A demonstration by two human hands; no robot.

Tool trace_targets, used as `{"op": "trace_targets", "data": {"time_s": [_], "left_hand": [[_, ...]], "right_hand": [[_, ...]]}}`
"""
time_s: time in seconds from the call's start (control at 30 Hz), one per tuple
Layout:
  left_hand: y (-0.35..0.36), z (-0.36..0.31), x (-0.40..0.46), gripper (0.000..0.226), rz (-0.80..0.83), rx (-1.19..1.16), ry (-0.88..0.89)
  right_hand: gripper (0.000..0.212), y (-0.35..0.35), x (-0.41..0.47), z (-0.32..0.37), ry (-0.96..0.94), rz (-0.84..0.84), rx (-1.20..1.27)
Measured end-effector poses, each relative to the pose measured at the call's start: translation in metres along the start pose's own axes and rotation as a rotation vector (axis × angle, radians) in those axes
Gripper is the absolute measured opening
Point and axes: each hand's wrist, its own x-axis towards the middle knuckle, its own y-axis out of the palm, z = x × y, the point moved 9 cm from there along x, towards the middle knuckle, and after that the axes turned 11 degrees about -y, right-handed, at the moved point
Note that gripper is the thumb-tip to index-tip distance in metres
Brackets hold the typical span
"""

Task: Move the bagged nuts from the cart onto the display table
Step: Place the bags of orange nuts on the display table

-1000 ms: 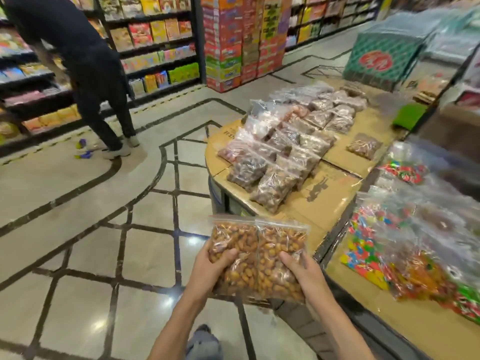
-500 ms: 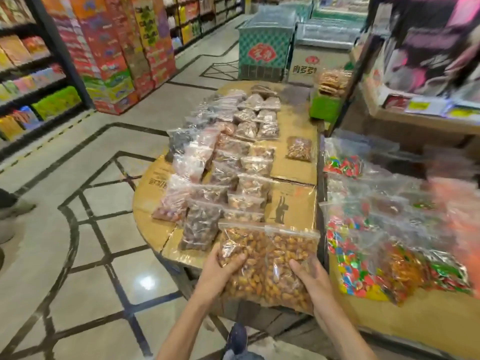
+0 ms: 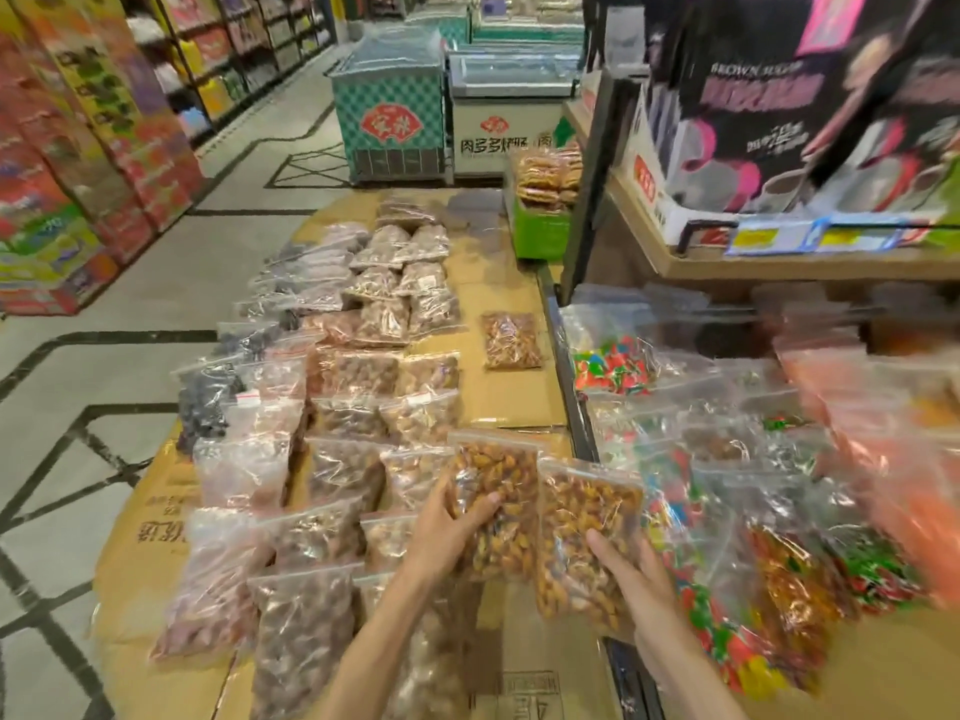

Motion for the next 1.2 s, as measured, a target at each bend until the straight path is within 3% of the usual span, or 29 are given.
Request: {"op": "trace_targets", "data": {"time_s": [0.03, 0.13, 0.2, 0.27, 0.37, 0.5, 0.67, 0.8, 0.9, 1.0, 1.1, 1.2], "left_hand": [[0.003, -0.006, 0.014, 0.069, 0.01, 0.012, -0.012], [0.015, -0.024, 0.062, 0.072, 0.037, 0.023, -0.021], [0.024, -0.042, 0.089, 0.057, 0.053, 0.027, -0.008], [0.033, -0.056, 0.118, 0.053, 0.082, 0.031, -0.017], [0.04, -0.069, 0.166, 0.071, 0.089, 0.071, -0.031], [0.048, -0.087, 0.22, 0.053, 0.042, 0.12, -0.045], [0.051, -0.109, 0.261, 0.092, -0.052, 0.258, 0.032], [0.048, -0.102, 0.261, 0.093, -0.218, 0.424, 0.085], [0.049, -0.1, 0.263, 0.087, -0.248, 0.421, 0.095], [0.046, -0.105, 0.266, 0.084, -0.246, 0.397, 0.12], [0.039, -0.101, 0.254, 0.081, -0.244, 0.355, 0.113], [0.031, -0.085, 0.231, 0.068, -0.227, 0.317, 0.129]], "right_hand": [[0.061, -0.001, 0.01, -0.001, 0.02, -0.014, 0.005], [0.061, -0.002, 0.036, -0.002, 0.064, -0.052, 0.013], [0.06, -0.004, 0.055, -0.004, 0.083, -0.067, 0.048], [0.068, -0.002, 0.071, -0.005, 0.105, -0.061, 0.031], [0.082, -0.001, 0.093, -0.016, 0.165, -0.036, 0.02], [0.091, 0.006, 0.116, -0.026, 0.178, 0.013, 0.005], [0.109, 0.016, 0.132, -0.03, 0.171, 0.055, -0.082], [0.102, 0.02, 0.132, -0.037, 0.22, 0.068, -0.109], [0.097, 0.025, 0.131, -0.038, 0.235, 0.078, -0.112], [0.107, 0.028, 0.129, -0.035, 0.225, 0.097, -0.152], [0.094, 0.037, 0.131, -0.028, 0.179, 0.105, -0.153], [0.066, 0.052, 0.145, -0.024, 0.171, 0.099, -0.152]]}}
